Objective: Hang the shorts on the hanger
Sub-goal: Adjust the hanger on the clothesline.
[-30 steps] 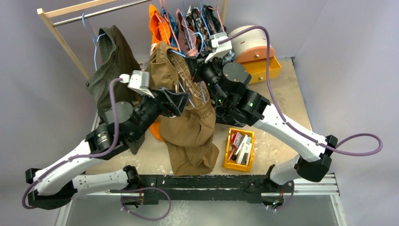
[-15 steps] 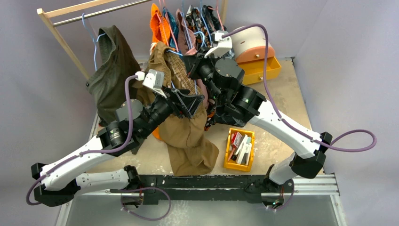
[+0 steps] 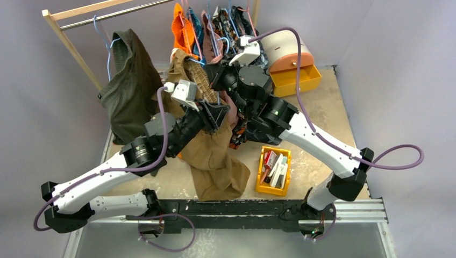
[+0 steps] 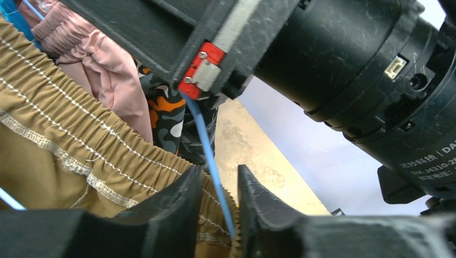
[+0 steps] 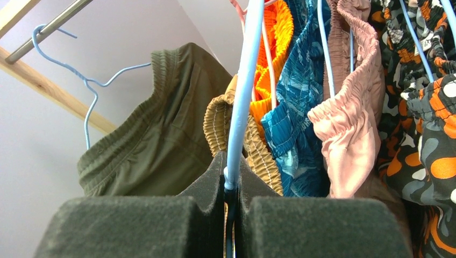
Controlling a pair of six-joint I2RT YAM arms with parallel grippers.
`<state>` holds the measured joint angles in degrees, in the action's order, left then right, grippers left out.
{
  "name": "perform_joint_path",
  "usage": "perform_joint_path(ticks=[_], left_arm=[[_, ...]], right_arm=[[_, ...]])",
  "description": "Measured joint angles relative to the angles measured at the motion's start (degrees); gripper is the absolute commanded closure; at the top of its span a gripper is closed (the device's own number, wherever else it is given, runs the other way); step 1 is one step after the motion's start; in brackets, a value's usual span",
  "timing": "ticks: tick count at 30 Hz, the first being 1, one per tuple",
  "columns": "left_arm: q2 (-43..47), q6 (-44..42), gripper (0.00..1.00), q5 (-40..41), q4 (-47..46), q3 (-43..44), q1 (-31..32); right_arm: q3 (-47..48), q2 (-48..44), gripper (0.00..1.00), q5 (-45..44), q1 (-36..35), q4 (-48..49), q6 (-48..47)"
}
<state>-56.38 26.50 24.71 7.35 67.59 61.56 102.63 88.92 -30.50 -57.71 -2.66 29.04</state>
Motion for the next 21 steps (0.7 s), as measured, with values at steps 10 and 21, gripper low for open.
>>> perform_joint_path(ticks=[10,21], left_arm=[[0.2,0.9,1.0,3.5,-0.5,-1.2,-0.3],[3.0,1.6,1.0,5.4,0.3,-2.8,0.0]], right_arm=[[0.0,-0.3,0.94,0.4,-0.3,1.3,-2.1],[-3.7,-2.9,0.48,6.1,-0.5,3.2,-6.4]])
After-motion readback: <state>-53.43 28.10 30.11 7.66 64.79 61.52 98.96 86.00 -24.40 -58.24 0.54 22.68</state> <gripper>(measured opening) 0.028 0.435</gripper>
